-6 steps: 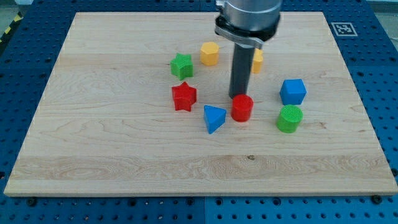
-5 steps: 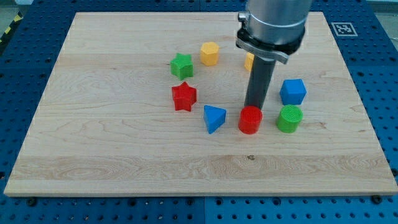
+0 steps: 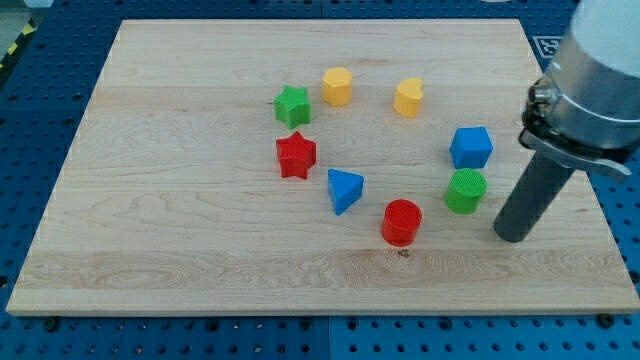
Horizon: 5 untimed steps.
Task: Move green circle in between blue blocks
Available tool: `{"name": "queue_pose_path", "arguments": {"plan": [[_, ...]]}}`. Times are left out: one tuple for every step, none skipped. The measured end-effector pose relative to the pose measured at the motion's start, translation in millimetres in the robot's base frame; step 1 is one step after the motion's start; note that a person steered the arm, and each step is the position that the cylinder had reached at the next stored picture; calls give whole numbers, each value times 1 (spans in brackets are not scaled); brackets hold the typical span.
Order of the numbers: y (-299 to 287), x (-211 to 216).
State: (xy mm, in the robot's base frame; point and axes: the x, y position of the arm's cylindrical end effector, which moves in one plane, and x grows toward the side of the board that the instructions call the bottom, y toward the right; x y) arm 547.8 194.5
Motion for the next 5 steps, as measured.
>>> {"name": "queue_pose_path", "arguments": {"plan": [[0, -10], [-6, -17], [-21, -20], [-41, -26], [-48, -40]]}}
